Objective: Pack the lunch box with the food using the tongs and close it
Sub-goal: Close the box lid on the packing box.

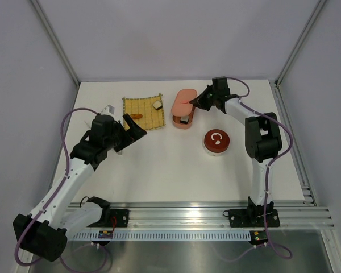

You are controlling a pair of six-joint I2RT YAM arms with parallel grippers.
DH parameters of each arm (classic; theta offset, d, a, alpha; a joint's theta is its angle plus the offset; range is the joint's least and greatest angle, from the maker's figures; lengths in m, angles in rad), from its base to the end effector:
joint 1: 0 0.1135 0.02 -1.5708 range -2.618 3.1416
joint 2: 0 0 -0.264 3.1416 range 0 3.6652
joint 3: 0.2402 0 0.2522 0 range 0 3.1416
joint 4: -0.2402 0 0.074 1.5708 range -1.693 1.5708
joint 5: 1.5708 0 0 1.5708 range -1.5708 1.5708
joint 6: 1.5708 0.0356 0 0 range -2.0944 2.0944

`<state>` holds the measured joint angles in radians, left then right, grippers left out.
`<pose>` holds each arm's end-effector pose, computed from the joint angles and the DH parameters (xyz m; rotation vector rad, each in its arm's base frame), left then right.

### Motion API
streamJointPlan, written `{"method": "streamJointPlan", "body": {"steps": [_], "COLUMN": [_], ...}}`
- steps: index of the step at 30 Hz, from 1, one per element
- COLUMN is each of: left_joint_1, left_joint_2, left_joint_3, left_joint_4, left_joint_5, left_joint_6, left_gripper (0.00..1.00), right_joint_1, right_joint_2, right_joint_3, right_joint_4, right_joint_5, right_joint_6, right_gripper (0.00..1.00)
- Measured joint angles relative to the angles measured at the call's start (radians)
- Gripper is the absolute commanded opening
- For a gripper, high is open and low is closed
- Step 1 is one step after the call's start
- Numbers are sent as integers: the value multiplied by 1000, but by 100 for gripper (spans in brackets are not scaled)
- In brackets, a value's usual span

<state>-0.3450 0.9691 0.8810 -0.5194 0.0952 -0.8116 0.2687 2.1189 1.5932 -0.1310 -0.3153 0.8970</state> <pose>0.1962 -0.0741 0.3069 -0.4713 2.2286 -0.7415 0.4646 0.1394 0.2020 0.5558 2.3099 0.9555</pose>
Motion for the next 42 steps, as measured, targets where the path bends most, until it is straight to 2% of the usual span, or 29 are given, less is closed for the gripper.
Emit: {"method": "streamJointPlan", "body": {"steps": [10,23,33,42], "left_joint_1": [0,9,23,24], "left_joint_2": [-2,-32,-34,-34], "left_joint_3": [-24,-24,-26,-40], "left_joint_4": [-23,-42,-56,-55], "left_joint_5": [-2,-14,-16,-12], "left_joint_6": [4,28,30,30], "left_gripper": [97,96,96,96], "right_joint_1": [-41,-41,-40,-40], "right_joint_2": [76,117,94,79], "right_joint_3": [58,71,-40,-102], "right_joint_4": [-40,0,129,159], "right_joint_5": [-37,-112,-125,-132], "right_joint_6": [-41,-64,-59,-36], "right_gripper": [0,0,0,0]}}
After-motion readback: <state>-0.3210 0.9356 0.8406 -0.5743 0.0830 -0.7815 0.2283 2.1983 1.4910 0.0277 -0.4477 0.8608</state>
